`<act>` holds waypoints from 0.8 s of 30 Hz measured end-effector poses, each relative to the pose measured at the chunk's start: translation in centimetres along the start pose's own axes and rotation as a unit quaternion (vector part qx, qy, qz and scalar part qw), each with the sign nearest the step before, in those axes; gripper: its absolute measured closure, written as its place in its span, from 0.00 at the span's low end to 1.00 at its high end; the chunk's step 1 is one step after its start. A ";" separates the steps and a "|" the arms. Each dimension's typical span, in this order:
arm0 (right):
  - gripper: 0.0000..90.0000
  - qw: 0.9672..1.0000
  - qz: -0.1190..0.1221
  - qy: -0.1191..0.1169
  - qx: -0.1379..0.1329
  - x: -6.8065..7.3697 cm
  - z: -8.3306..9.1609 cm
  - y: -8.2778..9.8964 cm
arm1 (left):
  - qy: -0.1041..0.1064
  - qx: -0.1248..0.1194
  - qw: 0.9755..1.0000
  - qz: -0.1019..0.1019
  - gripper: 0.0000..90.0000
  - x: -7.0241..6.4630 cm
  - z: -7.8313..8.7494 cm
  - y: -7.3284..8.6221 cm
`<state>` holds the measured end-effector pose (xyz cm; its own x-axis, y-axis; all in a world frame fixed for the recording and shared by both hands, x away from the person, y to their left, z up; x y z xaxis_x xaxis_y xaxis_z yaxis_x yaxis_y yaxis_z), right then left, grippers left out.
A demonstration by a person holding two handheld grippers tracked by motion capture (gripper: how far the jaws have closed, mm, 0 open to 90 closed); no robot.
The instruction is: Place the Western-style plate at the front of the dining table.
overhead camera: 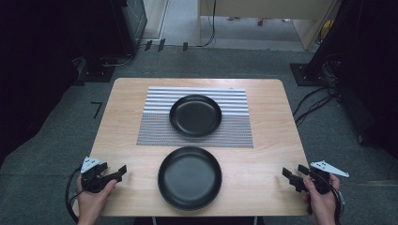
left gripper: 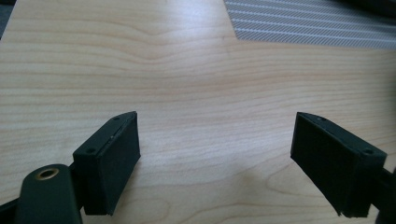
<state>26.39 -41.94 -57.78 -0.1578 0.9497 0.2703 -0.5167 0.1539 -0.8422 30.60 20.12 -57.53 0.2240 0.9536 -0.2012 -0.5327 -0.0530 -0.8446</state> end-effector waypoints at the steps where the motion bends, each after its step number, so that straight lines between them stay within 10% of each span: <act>1: 0.25 1.000 0.003 0.003 0.002 0.0 -0.1 0.2 | 0.000 0.000 1.000 -0.001 0.17 0.0 0.0 0.0; 24: 0.20 0.993 0.097 0.063 0.019 0.6 -1.0 1.4 | -0.037 0.028 0.994 -0.098 0.15 -1.0 -0.5 1.2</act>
<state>26.40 -40.89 -59.21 -0.1520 0.9875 0.0422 -0.5190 -0.0434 -0.8537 30.16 19.00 -58.58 0.2687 0.9632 0.0021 -0.5292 0.1495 -0.8352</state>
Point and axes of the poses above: each handheld gripper's, and its own axes: z roughly backward along the jaws, y roughly out of its underside, x roughly to its left, the point moved 10 cm from there along -z, roughly forward along the jaws, and after that the axes turned 11 degrees about -x, right-handed, at the moved point
